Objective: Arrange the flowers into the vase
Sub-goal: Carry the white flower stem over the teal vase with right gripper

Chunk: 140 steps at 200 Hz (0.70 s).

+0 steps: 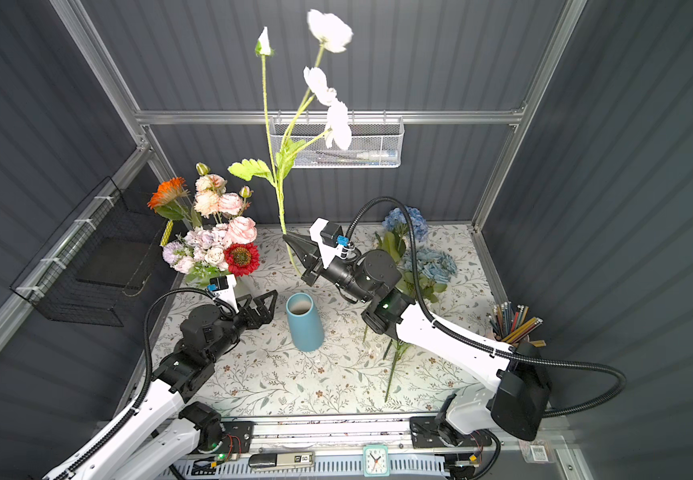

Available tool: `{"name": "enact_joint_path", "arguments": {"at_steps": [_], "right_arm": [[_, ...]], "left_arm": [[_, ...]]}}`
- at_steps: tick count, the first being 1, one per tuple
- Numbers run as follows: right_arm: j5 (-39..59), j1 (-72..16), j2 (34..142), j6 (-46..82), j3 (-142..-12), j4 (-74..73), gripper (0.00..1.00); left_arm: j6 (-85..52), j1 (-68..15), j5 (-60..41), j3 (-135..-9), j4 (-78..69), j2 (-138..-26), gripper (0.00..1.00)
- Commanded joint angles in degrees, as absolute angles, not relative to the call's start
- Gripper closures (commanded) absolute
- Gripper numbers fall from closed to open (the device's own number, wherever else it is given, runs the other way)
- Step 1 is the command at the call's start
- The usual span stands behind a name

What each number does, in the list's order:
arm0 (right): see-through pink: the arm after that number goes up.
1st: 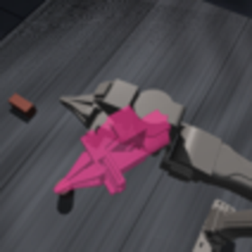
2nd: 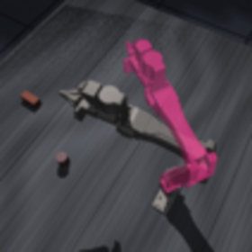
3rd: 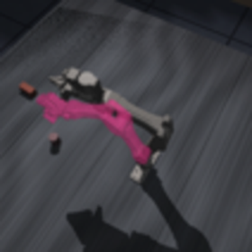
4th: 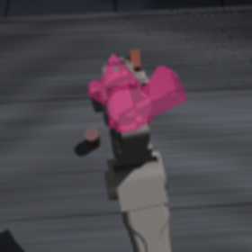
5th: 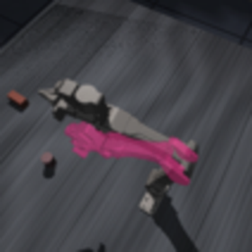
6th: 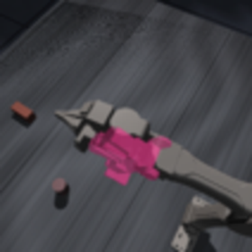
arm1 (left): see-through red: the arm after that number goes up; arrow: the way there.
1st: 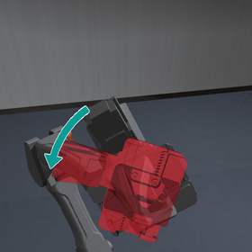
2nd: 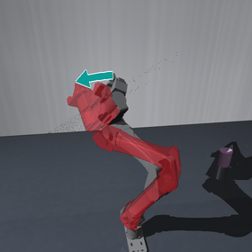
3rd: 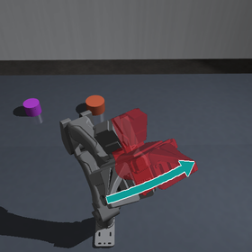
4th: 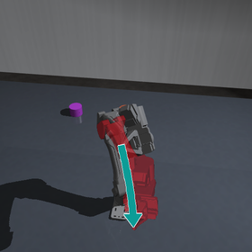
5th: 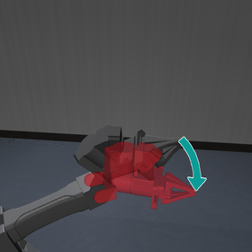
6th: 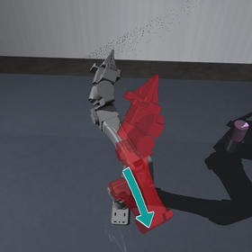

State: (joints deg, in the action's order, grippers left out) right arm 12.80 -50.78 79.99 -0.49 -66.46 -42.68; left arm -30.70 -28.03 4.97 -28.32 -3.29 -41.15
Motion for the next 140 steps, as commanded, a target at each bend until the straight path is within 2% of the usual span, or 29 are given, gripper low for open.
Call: {"name": "enact_joint_path", "arguments": {"at_steps": [1,84,140], "right_arm": [[15.03,-51.54,79.30,2.64,-66.95,-47.07,1.00],[8.05,-53.52,77.77,8.67,-58.44,-44.93,1.00],[-2.68,-55.08,85.77,11.06,-54.60,-45.38,1.00]], "left_arm": [[-30.85,-27.86,5.93,-27.53,-1.98,-40.85,0.00],[-26.16,-27.86,5.02,-31.69,-1.29,-43.91,0.00],[-21.59,-27.86,-0.42,-35.22,2.96,-40.33,0.00]]}}
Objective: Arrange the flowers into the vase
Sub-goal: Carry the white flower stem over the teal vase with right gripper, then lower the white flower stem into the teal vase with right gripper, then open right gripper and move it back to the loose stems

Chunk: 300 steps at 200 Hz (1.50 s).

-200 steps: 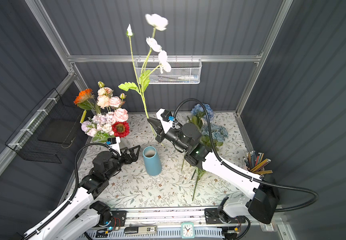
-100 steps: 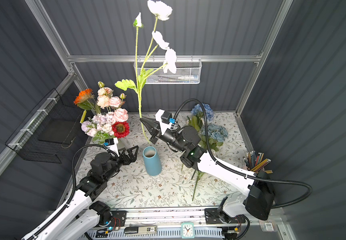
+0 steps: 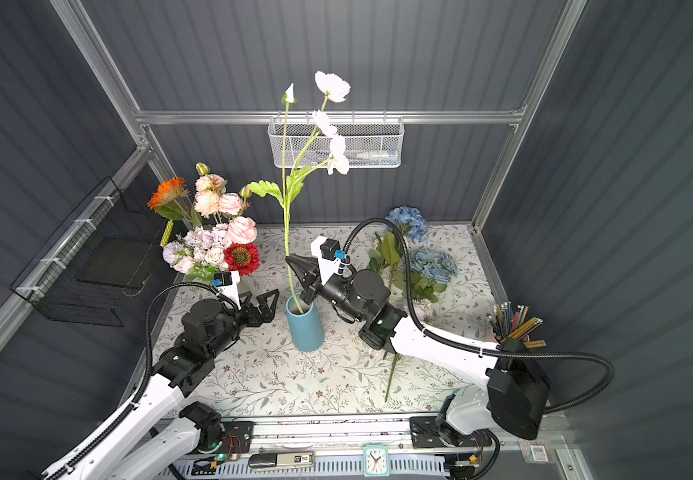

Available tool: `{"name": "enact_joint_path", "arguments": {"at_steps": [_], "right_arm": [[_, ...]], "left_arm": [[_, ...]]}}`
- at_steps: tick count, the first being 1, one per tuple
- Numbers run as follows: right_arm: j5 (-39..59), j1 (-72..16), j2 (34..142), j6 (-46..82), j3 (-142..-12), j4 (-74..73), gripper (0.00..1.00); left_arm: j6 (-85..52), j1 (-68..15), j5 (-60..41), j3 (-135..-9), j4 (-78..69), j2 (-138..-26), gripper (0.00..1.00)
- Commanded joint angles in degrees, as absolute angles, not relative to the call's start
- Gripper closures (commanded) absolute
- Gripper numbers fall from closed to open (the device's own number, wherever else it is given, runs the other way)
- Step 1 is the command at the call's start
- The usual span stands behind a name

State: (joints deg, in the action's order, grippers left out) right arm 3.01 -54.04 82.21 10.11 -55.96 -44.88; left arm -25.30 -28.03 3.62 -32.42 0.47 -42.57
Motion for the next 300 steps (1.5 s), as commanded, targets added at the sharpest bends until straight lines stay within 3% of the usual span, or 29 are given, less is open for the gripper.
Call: {"name": "enact_joint_path", "arguments": {"at_steps": [1,54,64,89,177,191,203,241,300], "right_arm": [[-2.75,-55.14,85.95,10.98,-54.59,-45.36,1.00],[-8.07,-58.13,90.19,5.24,-56.10,-38.74,1.00],[-8.29,-58.38,90.47,4.80,-56.57,-36.57,0.96],[-8.46,-58.62,90.58,4.23,-56.43,-33.74,0.74],[-10.25,-58.43,80.43,2.20,-52.31,-31.60,0.28],[-12.14,-58.03,78.14,2.11,-52.26,-29.13,0.17],[-12.53,-57.07,76.33,1.98,-53.09,-24.92,0.01],[-9.17,-49.83,72.86,7.04,-55.89,-10.33,0.01],[-3.30,-33.02,70.12,19.42,-52.73,-0.85,0.01]], "left_arm": [[-21.56,-27.86,-0.65,-35.32,3.02,-40.29,0.00],[-19.84,-27.86,-8.49,-39.78,4.20,-40.66,0.00],[-20.16,-27.86,-9.18,-40.13,3.19,-41.55,0.00],[-20.76,-27.86,-9.28,-40.91,0.46,-44.71,0.00],[-21.61,-27.86,-7.42,-42.45,-4.40,-49.49,0.00],[-21.88,-27.86,-7.47,-42.18,-4.39,-49.17,0.00],[-22.16,-27.87,-7.73,-41.86,-4.50,-48.79,0.00],[-23.20,-27.91,-8.97,-40.45,-5.14,-47.98,0.00],[-23.45,-27.86,-10.48,-38.36,-4.91,-45.84,0.00]]}}
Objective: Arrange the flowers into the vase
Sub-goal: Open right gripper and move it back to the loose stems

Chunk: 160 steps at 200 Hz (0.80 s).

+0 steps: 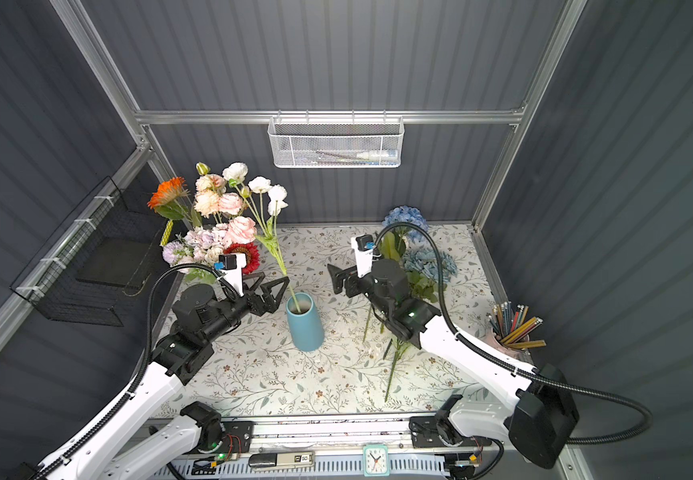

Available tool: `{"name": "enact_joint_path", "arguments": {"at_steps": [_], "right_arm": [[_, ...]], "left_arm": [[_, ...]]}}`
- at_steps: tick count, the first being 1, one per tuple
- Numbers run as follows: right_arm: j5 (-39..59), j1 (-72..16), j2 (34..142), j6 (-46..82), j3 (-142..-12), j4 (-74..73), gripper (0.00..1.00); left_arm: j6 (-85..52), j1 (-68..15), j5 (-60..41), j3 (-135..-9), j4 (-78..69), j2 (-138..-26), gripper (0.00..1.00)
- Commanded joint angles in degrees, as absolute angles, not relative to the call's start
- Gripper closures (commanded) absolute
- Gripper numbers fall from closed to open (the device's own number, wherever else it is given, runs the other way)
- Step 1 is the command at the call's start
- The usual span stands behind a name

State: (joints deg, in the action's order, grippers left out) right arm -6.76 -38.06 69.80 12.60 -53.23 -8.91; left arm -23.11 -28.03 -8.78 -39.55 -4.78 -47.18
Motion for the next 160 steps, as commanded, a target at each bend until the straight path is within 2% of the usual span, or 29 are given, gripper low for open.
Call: {"name": "enact_joint_path", "arguments": {"at_steps": [1,32,66,125,140,160], "right_arm": [[-3.19,-32.77,70.22,19.51,-52.73,-0.65,0.01],[-3.47,-28.54,76.01,22.94,-54.62,6.63,0.02],[-4.06,-27.99,86.52,25.66,-60.09,13.44,0.11],[-9.95,-27.80,100.63,29.19,-68.15,18.32,0.45],[-11.12,-27.73,103.62,29.43,-70.05,19.57,0.50],[-11.46,-27.53,107.12,29.78,-71.98,20.99,0.51]], "left_arm": [[-23.46,-27.86,-10.52,-38.38,-4.87,-45.86,0.00],[-22.99,-27.87,-10.81,-38.15,-3.59,-45.83,0.00],[-22.87,-27.86,-9.19,-37.01,-3.61,-45.23,0.00],[-24.18,-27.91,-9.16,-34.98,-3.52,-42.96,0.00],[-24.73,-27.95,-9.79,-34.50,-3.35,-42.79,0.00],[-25.05,-27.94,-9.87,-33.81,-3.26,-42.39,0.00]]}}
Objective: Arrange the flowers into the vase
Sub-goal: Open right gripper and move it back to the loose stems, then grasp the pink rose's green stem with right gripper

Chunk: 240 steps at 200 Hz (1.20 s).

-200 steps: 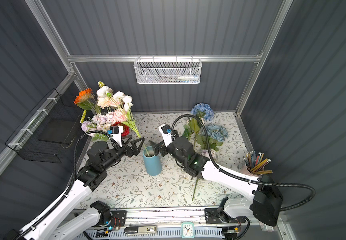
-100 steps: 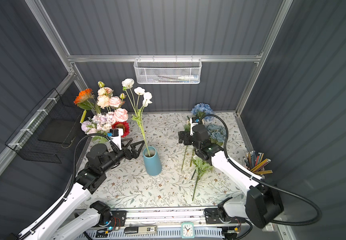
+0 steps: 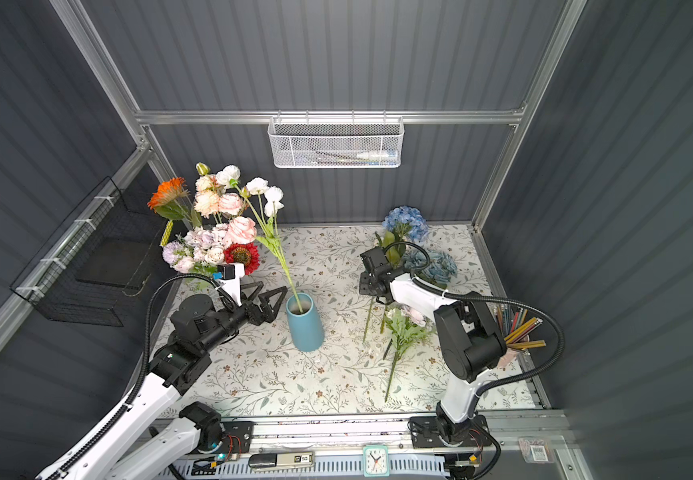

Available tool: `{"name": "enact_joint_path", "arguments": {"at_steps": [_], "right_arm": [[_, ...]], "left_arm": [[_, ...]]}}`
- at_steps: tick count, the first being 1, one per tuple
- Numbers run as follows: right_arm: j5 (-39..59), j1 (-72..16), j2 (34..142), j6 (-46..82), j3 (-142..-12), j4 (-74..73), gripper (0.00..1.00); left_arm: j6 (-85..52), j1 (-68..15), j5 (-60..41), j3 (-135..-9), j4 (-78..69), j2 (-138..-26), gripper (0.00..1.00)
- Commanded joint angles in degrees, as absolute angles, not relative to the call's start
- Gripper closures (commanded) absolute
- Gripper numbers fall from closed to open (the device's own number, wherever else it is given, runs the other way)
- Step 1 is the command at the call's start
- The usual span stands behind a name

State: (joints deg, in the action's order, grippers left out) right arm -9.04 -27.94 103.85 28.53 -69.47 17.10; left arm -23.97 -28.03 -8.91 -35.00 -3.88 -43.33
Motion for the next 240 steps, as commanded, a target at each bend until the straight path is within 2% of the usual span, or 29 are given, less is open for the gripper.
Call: {"name": "enact_joint_path", "arguments": {"at_steps": [1,57,82,161,207,240], "right_arm": [[-11.35,-27.52,107.26,29.83,-72.07,21.04,0.51],[-10.18,-27.21,111.66,31.30,-72.78,20.98,0.58],[-10.35,-27.19,112.36,31.17,-72.67,20.92,0.64],[-9.37,-26.84,111.50,30.18,-70.52,19.38,0.91],[-8.07,-26.54,109.67,29.88,-68.99,17.96,1.00],[-5.45,-26.44,107.80,29.55,-67.48,15.91,1.00]], "left_arm": [[-25.05,-27.95,-9.86,-33.78,-3.26,-42.38,0.00],[-24.90,-27.94,-8.88,-33.76,-3.25,-42.93,0.00],[-24.79,-27.92,-8.61,-34.09,-3.63,-43.58,0.00],[-25.93,-27.95,-7.57,-33.97,-3.70,-43.68,0.00],[-26.44,-27.93,-7.46,-33.87,-3.71,-43.34,0.00],[-26.80,-27.95,-7.39,-33.76,-3.61,-42.88,0.00]]}}
